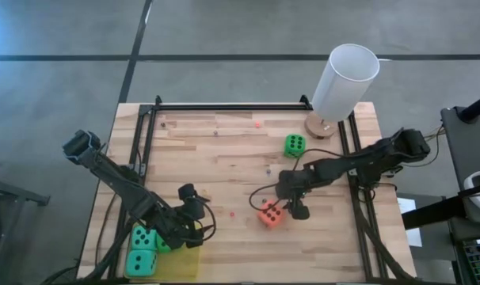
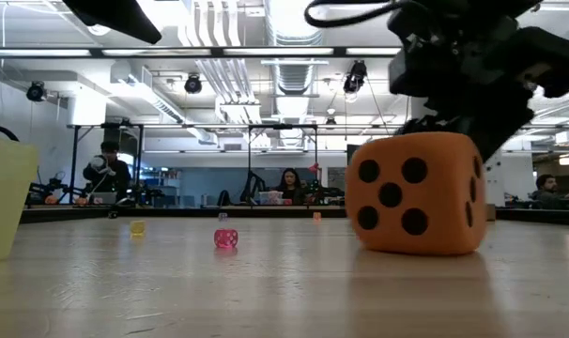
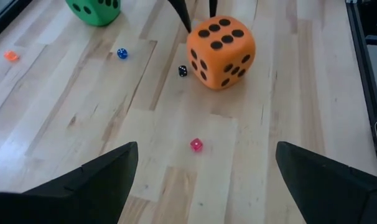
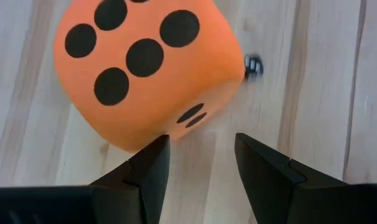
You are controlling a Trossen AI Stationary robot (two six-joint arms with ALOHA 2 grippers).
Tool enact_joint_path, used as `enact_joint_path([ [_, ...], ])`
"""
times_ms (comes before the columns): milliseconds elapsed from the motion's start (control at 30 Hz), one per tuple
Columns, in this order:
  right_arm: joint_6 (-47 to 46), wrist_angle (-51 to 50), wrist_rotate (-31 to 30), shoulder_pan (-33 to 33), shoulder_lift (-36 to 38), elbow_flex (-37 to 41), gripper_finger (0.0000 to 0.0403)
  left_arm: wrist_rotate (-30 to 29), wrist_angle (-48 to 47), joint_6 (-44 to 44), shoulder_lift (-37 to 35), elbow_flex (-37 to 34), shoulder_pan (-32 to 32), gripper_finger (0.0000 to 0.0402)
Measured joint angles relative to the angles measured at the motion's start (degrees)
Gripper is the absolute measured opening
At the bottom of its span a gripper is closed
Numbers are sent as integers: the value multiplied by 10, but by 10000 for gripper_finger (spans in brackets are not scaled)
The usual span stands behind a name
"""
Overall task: Pick & Place Dice
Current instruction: Put the large orange dice into the yellow bin
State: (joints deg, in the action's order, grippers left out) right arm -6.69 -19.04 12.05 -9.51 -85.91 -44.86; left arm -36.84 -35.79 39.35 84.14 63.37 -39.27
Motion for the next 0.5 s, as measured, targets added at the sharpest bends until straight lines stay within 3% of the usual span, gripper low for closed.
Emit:
enact_joint_path([
  [200,3,38,0,0,-35,-30,180,0,0,0,0,0,0,384],
  [500,2,-27,0,-2,-9,-54,180,0,0,-2,0,0,0,383],
])
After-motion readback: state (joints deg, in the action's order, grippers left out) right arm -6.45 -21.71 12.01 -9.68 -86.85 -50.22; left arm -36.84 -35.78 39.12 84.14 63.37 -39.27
